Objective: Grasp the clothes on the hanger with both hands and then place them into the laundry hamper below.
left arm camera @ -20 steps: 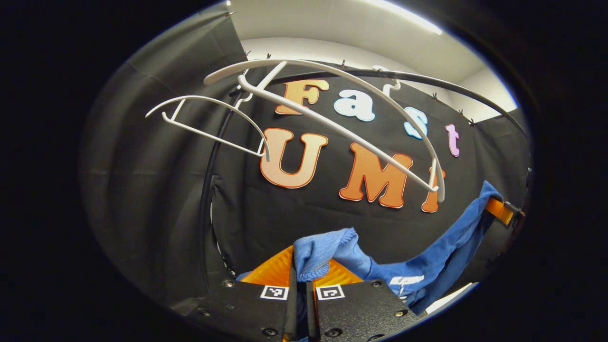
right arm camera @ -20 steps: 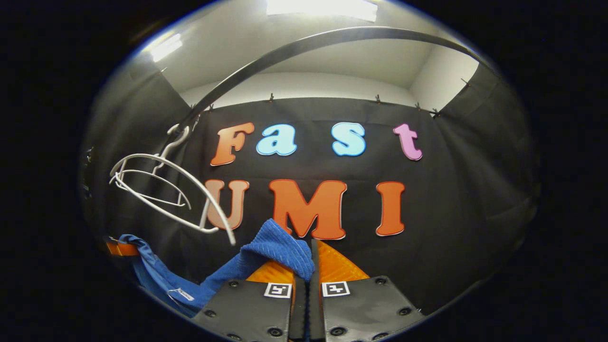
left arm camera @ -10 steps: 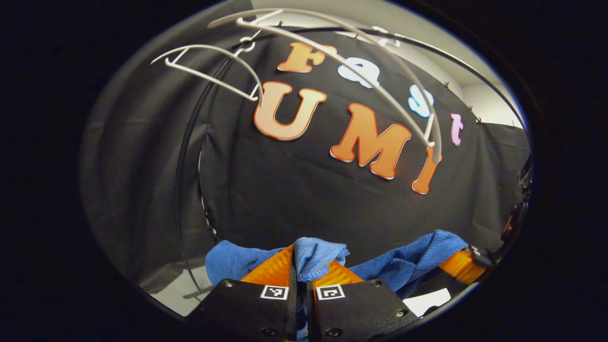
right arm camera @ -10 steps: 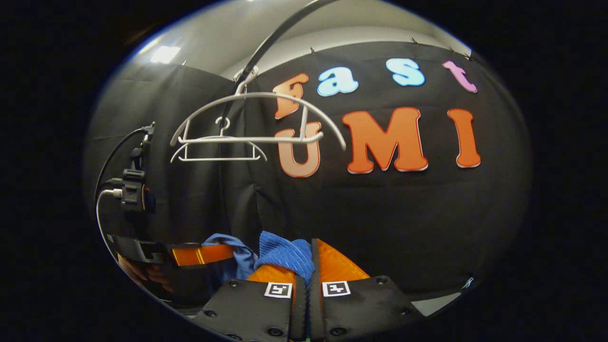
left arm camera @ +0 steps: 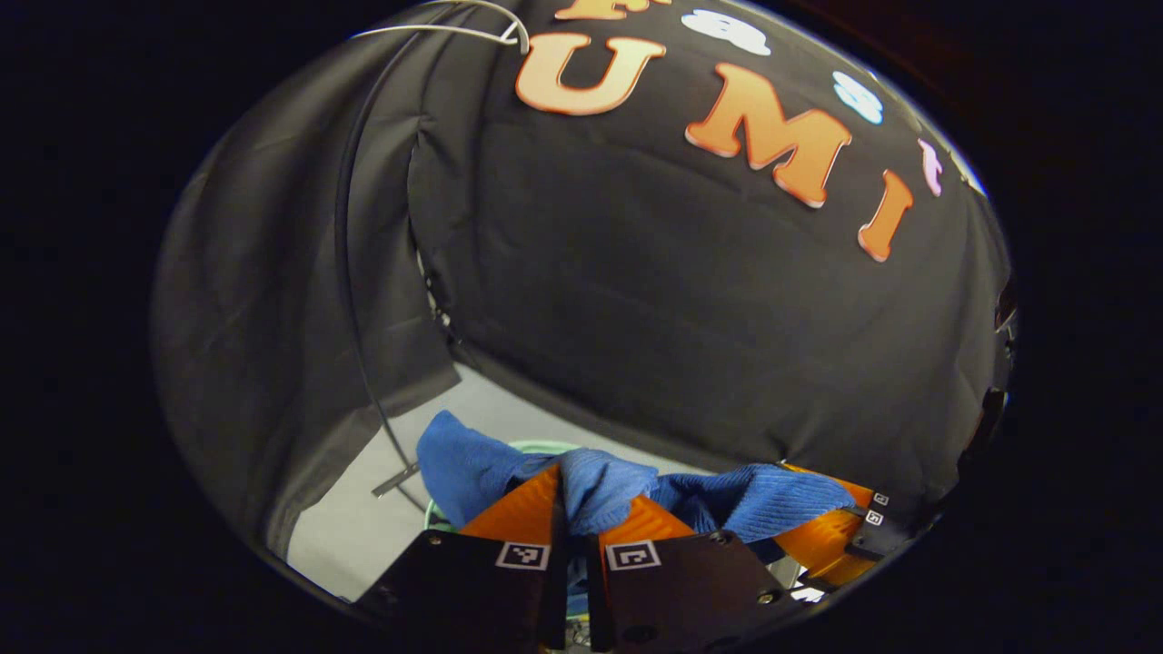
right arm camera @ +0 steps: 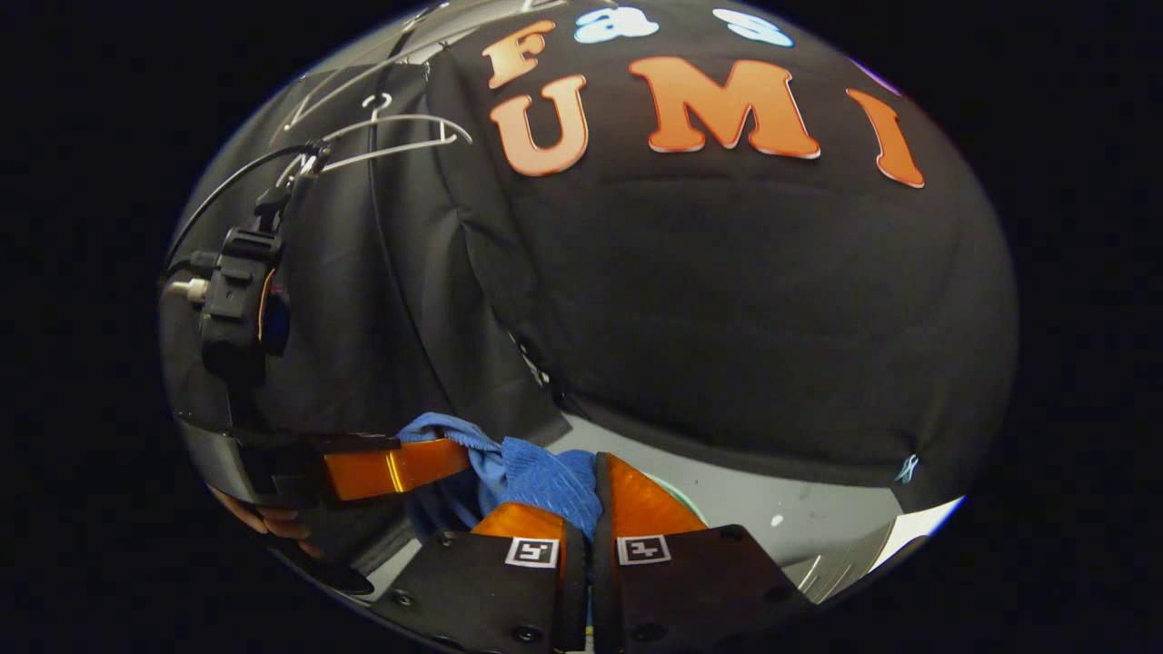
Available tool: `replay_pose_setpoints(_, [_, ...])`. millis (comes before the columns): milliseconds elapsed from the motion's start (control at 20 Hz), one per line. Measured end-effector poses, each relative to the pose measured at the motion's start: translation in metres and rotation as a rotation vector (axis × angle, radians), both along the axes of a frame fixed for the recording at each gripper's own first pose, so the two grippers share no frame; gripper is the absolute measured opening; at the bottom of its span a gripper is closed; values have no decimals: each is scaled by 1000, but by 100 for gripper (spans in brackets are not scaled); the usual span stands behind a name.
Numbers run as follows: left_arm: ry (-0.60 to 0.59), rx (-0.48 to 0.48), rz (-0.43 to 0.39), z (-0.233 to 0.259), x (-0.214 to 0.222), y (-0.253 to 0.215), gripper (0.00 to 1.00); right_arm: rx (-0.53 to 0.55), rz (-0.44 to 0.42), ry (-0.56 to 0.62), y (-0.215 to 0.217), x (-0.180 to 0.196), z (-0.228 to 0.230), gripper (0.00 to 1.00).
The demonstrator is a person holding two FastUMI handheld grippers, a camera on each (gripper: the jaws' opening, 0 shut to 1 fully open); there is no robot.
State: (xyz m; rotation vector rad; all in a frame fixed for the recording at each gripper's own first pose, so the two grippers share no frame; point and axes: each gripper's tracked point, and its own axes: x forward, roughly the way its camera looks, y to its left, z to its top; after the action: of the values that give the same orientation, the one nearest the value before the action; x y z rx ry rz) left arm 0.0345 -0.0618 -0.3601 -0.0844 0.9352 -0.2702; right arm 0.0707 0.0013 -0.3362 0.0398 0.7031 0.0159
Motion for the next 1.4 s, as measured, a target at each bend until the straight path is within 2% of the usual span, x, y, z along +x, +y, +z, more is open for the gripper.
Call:
replay_pose_setpoints(100, [76, -26, -10, -19, -19, -5, 9, 5, -25, 63, 7, -1, -15, 12])
replay_pose_setpoints(200, [130, -55, -8, -26, -34, -7, 17, 5, -53, 119, 6, 3, -38, 11])
replay_pose_setpoints(250, [146, -48, -7, -34, -40, -4, 35, 13, -64, 153, 7, 2, -51, 12])
replay_pose_setpoints(300, [160, -28, -10, -37, -46, 0, 25, 24, -71, 192, 10, -2, -60, 12])
replay_pose_setpoints(350, [167, -1, -14, -43, -52, 8, 38, 34, -81, 224, 10, -9, -67, 16])
replay_pose_setpoints(400, [163, 21, -9, -44, -53, 15, 40, 51, -80, 250, 13, -13, -71, 10])
replay_pose_setpoints(450, [163, 39, -3, -44, -52, 20, 55, 71, -76, 264, 16, -16, -74, 10])
replay_pose_setpoints(550, [180, 69, 13, -45, -57, 29, 85, 85, -70, 268, 22, -15, -71, 33])
replay_pose_setpoints(600, [178, 83, 29, -47, -58, 34, 100, 75, -64, 267, 23, -14, -71, 40])
replay_pose_setpoints(650, [182, 79, 36, -45, -61, 39, 97, 67, -57, 267, 18, -19, -72, 60])
replay_pose_setpoints(750, [184, 64, 42, -41, -66, 44, 97, 51, -61, 262, 17, -23, -73, 100])
replay_pose_setpoints(1000, [112, 64, 46, -24, -64, 53, 94, 34, -66, 234, 17, -23, -63, 98])
replay_pose_setpoints(1200, [43, 46, 49, 2, -59, 49, 97, 22, -62, 192, 20, -24, -43, 98])
replay_pose_setpoints(1300, [11, 24, 57, 17, -57, 49, 94, 19, -64, 167, 22, -24, -31, 98])
replay_pose_setpoints(1400, [-28, -4, 74, 37, -53, 47, 97, 16, -71, 128, 21, -23, -14, 99])
